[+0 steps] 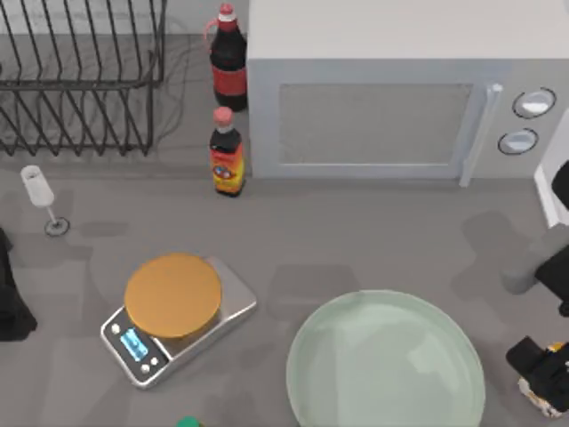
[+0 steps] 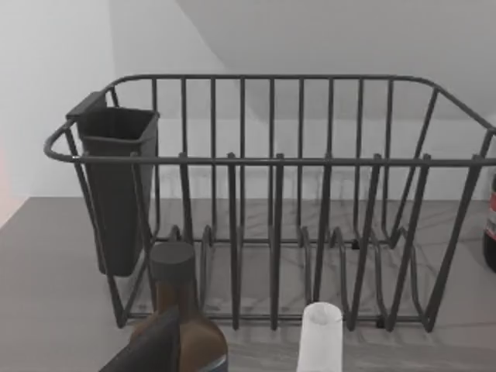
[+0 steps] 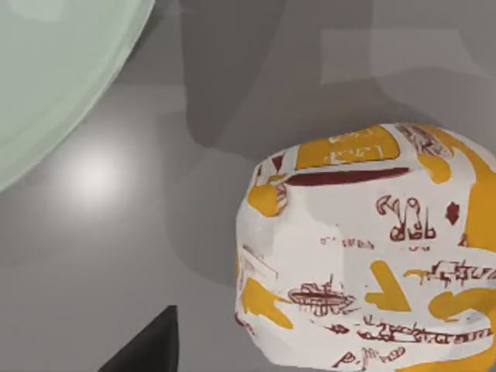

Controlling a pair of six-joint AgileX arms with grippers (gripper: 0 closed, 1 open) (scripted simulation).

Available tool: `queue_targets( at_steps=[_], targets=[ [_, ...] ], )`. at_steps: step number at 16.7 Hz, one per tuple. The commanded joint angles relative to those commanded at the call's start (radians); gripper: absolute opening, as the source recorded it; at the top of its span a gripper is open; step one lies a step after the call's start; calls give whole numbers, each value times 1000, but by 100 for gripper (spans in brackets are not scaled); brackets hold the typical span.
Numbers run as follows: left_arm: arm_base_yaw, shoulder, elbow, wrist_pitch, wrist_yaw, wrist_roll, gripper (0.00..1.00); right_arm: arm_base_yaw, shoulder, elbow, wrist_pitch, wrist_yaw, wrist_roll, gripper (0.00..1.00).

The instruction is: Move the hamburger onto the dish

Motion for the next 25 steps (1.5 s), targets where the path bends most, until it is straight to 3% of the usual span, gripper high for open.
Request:
queue_targets(
  at_steps=[7, 13, 25],
  targets=[
    [0, 0, 0, 0, 0, 0, 100, 3, 153, -146, 308, 0, 4, 100],
    [0, 0, 0, 0, 0, 0, 100, 4, 175, -166, 344, 0, 5, 100],
    [0, 0, 0, 0, 0, 0, 100, 4, 175, -166, 344, 0, 5, 10]
  ],
)
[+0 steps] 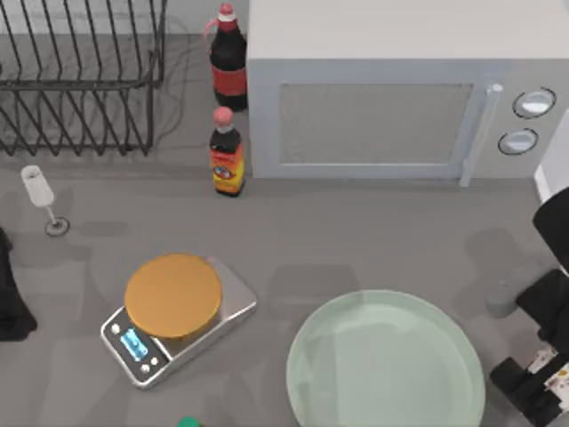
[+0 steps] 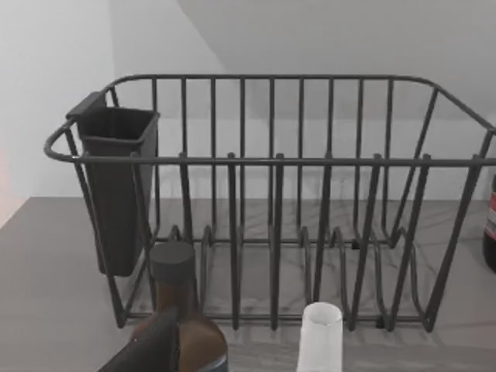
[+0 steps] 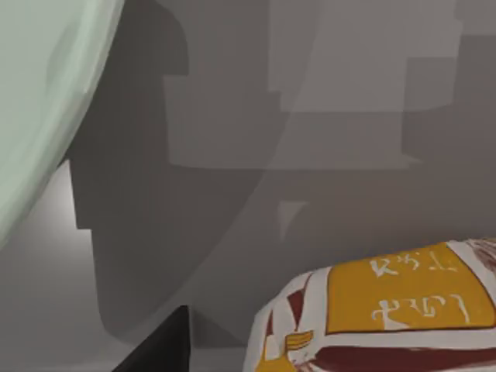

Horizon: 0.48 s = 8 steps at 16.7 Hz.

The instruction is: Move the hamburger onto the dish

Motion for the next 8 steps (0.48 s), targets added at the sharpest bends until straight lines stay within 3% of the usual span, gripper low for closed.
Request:
queue_targets(
  at_steps=[2, 8],
  targets=[
    [0, 0, 0, 0, 0, 0, 100, 0, 0, 0, 0, 0, 0, 0],
    [0, 0, 0, 0, 0, 0, 100, 0, 0, 0, 0, 0, 0, 0]
  ],
)
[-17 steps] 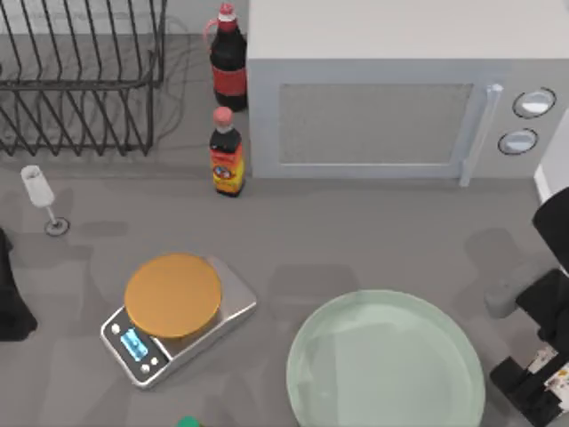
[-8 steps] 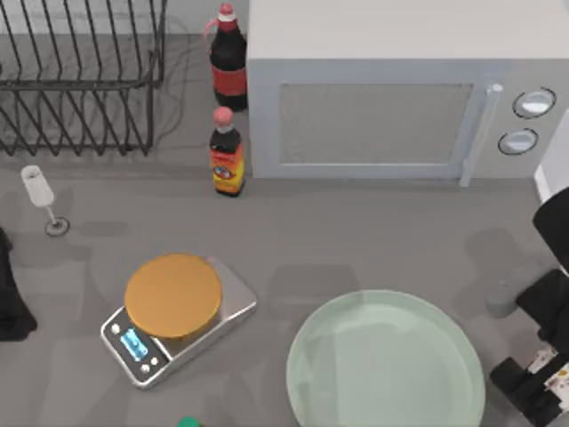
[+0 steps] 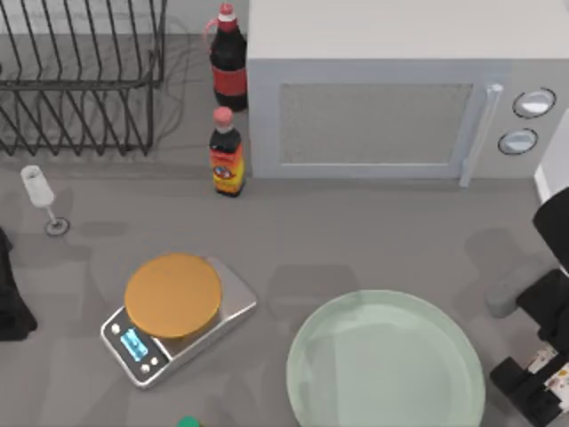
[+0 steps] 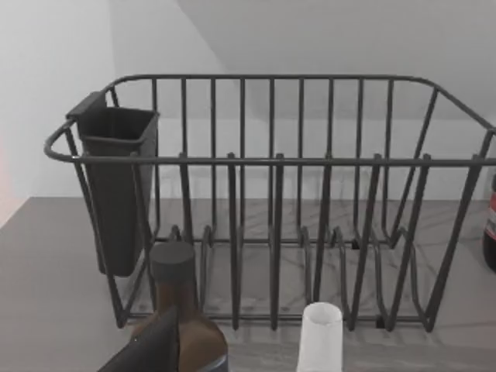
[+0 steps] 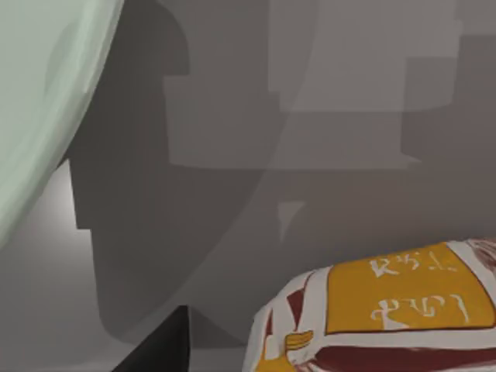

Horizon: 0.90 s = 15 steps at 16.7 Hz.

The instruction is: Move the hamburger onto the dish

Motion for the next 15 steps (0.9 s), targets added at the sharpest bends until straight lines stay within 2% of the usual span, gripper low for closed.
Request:
queue_targets(
  at_steps=[6, 11, 15],
  targets=[
    [0, 0, 0, 0, 0, 0, 100, -2, -99, 95, -157, -12, -6, 0],
    [0, 0, 0, 0, 0, 0, 100, -6, -191, 248, -436, -12, -8, 0],
    [0, 0, 0, 0, 0, 0, 100, -9, -248, 318, -537, -11, -9, 0]
  ],
)
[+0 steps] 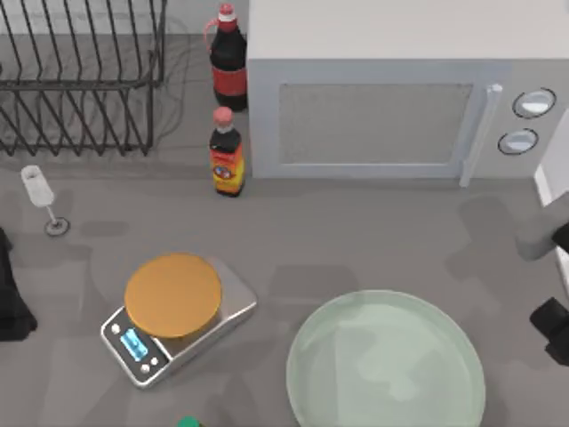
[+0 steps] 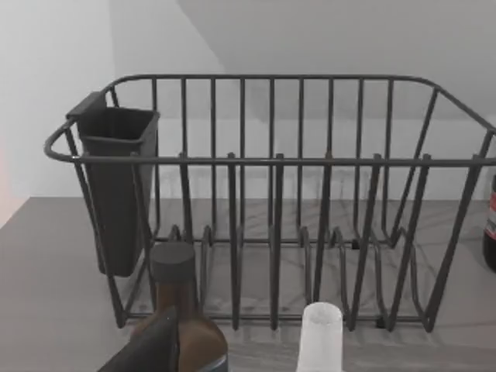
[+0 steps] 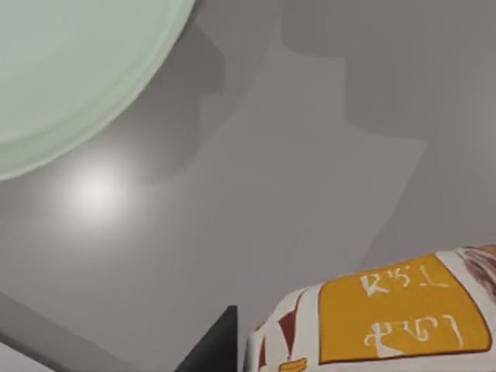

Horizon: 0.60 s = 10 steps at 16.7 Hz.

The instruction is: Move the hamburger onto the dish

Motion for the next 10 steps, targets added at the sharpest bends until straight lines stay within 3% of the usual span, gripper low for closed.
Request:
queue_targets(
  at_steps=[6, 10],
  targets=[
    [0, 0, 0, 0, 0, 0, 100, 7, 5, 0, 2, 0, 12, 0],
    [0, 0, 0, 0, 0, 0, 100, 74, 33, 31, 2, 2, 152, 0]
  ],
)
